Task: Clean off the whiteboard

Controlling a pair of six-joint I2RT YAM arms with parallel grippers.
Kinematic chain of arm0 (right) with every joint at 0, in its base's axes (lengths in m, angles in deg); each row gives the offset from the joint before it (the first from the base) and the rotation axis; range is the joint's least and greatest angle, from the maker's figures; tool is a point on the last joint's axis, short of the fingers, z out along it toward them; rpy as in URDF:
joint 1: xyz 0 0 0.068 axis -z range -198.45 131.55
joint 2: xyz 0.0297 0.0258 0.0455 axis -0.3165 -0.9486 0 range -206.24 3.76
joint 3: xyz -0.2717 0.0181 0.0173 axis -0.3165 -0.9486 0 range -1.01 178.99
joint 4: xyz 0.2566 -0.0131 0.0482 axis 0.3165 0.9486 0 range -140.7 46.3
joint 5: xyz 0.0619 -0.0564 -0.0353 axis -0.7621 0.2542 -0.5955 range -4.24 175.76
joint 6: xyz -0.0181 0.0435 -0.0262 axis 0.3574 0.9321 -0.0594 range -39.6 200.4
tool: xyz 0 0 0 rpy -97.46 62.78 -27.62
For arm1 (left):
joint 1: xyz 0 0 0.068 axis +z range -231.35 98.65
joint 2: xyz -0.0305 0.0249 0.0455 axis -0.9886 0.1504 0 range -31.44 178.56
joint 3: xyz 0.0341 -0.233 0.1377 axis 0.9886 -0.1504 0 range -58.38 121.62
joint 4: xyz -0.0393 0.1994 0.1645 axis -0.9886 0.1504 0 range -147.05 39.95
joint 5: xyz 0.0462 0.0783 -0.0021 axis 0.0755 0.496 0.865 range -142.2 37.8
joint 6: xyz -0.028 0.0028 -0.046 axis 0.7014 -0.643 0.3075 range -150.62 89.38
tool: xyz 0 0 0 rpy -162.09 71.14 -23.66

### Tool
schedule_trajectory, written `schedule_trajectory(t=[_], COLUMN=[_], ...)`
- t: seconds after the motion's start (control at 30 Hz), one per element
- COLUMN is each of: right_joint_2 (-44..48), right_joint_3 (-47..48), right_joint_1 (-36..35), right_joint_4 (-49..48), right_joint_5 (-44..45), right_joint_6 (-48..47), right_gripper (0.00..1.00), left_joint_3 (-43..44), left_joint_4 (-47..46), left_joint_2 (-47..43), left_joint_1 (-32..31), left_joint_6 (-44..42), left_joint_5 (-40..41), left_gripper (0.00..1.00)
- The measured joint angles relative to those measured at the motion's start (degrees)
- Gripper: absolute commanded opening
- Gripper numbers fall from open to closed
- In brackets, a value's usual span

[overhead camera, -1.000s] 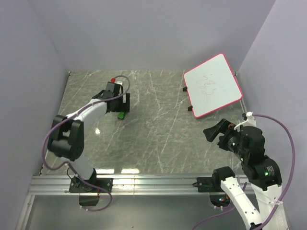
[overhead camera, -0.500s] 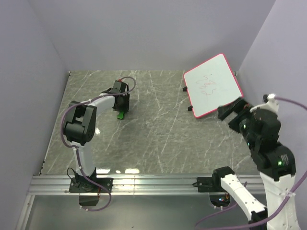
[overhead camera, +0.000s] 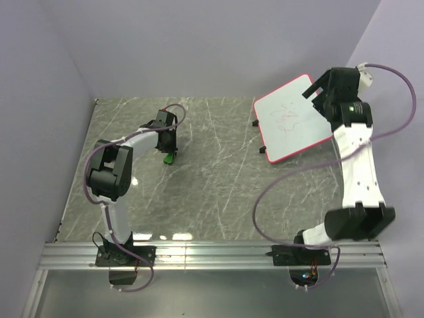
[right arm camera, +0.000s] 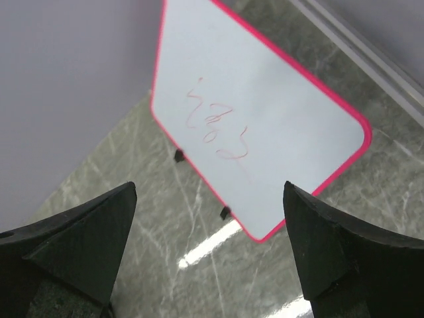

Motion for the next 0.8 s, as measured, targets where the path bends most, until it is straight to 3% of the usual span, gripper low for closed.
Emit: schedule_trajectory(t=[0.27, 0.47, 0.63, 0.8], right_joint_2=[-18.4, -21.4, -21.0, -19.6], right_joint_3=[14.3, 19.1, 13.3, -1.9], right_joint_1=[6.4, 8.1, 12.1, 19.2], right_joint_4=[0.4, 0.8, -2.7, -11.4], right_joint_5=[-4.9, -4.8, -7.3, -15.8], right_joint_6=[-0.9, -3.3, -3.8, -0.1], right_gripper=[0.98, 0.98, 0.98, 0.94], left_joint_3=[4.9, 15.3, 29.7, 31.1], left_joint_4=[5.0, 6.9, 3.2, -6.7], left_joint_2=[-0.8, -1.2, 1.1, 1.8], left_joint_1=[-2.5, -5.5, -10.9, -14.4], left_joint_6=[2.7, 4.9, 7.6, 13.9], left_joint_5=[-3.0, -11.6, -22.9, -32.5], left_gripper=[0.00, 0.00, 0.00, 0.00])
